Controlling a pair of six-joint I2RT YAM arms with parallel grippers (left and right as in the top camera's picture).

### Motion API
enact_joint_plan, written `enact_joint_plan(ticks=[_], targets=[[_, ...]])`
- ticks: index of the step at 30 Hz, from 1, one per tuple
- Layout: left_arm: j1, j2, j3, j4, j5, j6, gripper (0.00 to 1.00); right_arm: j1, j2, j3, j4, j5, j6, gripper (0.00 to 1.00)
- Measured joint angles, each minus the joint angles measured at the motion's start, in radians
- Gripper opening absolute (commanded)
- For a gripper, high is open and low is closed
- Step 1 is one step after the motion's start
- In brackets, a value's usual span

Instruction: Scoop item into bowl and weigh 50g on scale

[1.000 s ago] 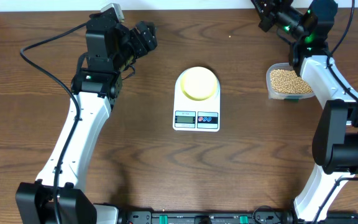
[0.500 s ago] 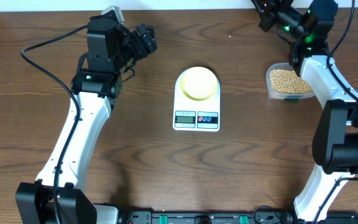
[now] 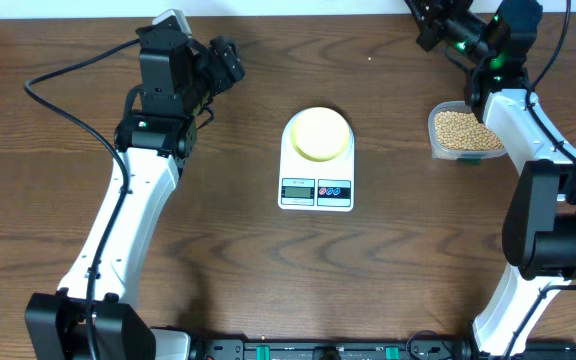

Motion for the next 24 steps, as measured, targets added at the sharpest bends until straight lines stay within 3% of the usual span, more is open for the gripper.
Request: enact_joint_plan(ticks=[24], targets=[[0.0, 0.0, 0.0, -0.08, -0.019, 0.0, 0.86, 0.001, 0.0, 0.0, -0.006, 0.037, 0.001, 0.01]])
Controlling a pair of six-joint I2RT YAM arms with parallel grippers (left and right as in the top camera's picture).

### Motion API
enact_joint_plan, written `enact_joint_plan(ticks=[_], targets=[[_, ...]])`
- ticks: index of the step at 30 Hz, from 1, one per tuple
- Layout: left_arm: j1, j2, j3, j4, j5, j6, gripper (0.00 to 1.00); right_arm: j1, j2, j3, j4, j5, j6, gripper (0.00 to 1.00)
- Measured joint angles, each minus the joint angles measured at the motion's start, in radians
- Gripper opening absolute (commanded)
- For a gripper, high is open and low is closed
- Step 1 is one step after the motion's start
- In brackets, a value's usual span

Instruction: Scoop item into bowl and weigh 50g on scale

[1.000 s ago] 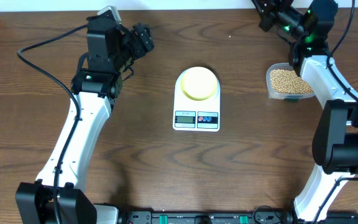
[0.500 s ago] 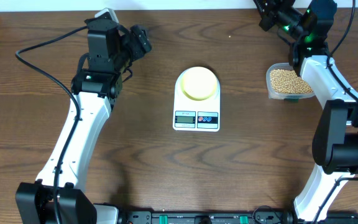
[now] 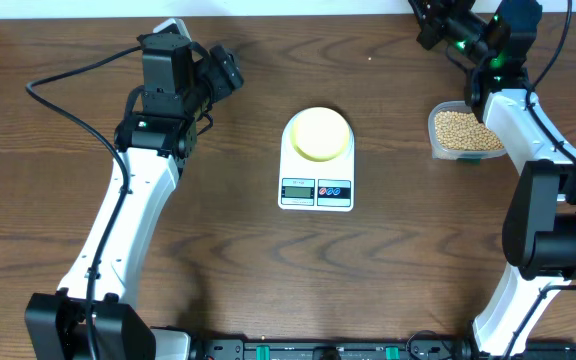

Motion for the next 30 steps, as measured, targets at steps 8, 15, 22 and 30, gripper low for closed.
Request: enact_joint_plan(ticks=[8, 15, 22, 30], targets=[[0.0, 0.0, 0.0, 0.0, 0.0, 0.008, 0.86, 0.0, 0.0, 0.0, 0.0, 0.0, 0.0, 0.01], [-0.005, 0.0, 0.0, 0.0, 0.019, 0.132, 0.86, 0.0, 0.0, 0.0, 0.0, 0.0, 0.0, 0.01], [-0.072, 0.0, 0.0, -0.006, 0.05, 0.296, 0.86, 0.0, 0.0, 0.0, -0.001, 0.0, 0.0, 0.01], [-0.131, 0.0, 0.0, -0.09, 0.053, 0.404, 0.86, 0.0, 0.0, 0.0, -0.011, 0.0, 0.0, 0.01]])
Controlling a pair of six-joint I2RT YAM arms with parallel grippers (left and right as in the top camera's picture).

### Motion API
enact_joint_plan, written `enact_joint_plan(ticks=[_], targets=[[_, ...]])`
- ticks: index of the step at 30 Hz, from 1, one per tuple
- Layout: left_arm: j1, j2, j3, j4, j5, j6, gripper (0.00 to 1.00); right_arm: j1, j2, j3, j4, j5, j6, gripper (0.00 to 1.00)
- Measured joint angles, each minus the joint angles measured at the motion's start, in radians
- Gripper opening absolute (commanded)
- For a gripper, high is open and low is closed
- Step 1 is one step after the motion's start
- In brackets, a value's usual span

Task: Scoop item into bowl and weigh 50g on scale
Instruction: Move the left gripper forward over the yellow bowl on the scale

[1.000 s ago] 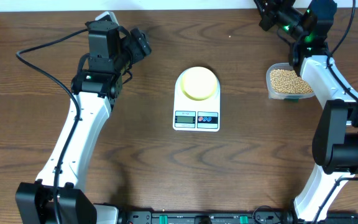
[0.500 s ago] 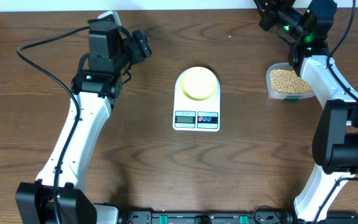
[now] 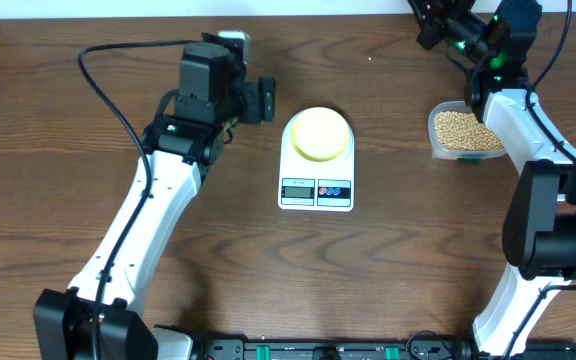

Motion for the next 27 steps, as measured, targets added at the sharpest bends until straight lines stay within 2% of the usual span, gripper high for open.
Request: enact_joint_plan(ticks=[5, 15, 21, 27], targets=[[-0.046, 0.0, 0.001, -0.111, 0.0, 0.058, 0.87, 0.0, 0.0, 0.0, -0.014, 0.0, 0.0, 0.01], [-0.185, 0.0, 0.002, -0.161, 0.001, 0.143, 0.86, 0.0, 0.0, 0.0, -0.068, -0.002, -0.008, 0.01], [-0.248, 0.0, 0.003, -0.217, 0.001, 0.15, 0.86, 0.001, 0.0, 0.0, -0.078, -0.015, -0.008, 0.01], [-0.279, 0.0, 0.003, -0.228, 0.0, 0.1, 0.86, 0.002, 0.0, 0.0, -0.085, -0.044, -0.008, 0.01]])
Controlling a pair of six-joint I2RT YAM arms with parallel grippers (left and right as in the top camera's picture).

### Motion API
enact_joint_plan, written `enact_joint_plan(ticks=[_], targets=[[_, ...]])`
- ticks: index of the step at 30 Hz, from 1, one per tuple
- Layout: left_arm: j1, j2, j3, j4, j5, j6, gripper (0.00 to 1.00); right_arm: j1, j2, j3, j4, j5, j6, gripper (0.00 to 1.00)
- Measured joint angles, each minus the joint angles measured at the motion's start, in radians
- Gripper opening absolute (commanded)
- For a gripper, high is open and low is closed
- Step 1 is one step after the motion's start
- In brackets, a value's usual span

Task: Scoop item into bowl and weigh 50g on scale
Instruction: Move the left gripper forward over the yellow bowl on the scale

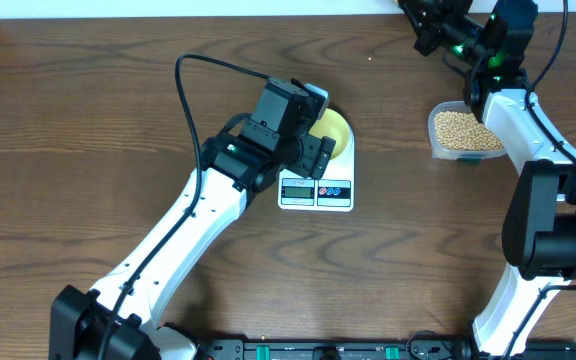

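A white kitchen scale lies at the table's middle with a yellow bowl on its platform. My left gripper hangs over the scale's left half and hides most of the bowl and part of the display. Whether its jaws are open or shut does not show from above. A clear tub of tan grains stands at the right. Beyond it, my right gripper is held high at the table's far edge, its jaws too dark to read. No scoop is visible.
The left arm stretches diagonally from the front left to the scale, with its black cable looping above it. The right arm runs along the right side, next to the tub. Bare wooden table lies to the left.
The left arm has swung right and forward: its gripper was just left of the scale's far corner and now sits over the scale and bowl. The right arm has shifted only slightly.
At first my left gripper was far out at the back left of the table, and barely moved a moment later. Then it stood close beside the scale's left side, and now it is above the bowl. The right arm, tub and scale stayed in place.
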Motion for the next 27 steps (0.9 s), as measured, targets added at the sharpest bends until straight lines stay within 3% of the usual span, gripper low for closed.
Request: enact_joint_plan(ticks=[17, 27], targets=[[-0.073, 0.125, 0.002, -0.098, -0.189, -0.132, 0.87, 0.013, 0.0, 0.0, -0.042, -0.023, -0.018, 0.01], [-0.073, 0.183, 0.002, -0.11, -0.179, -0.149, 0.86, 0.013, 0.0, 0.0, -0.076, -0.025, -0.04, 0.01]])
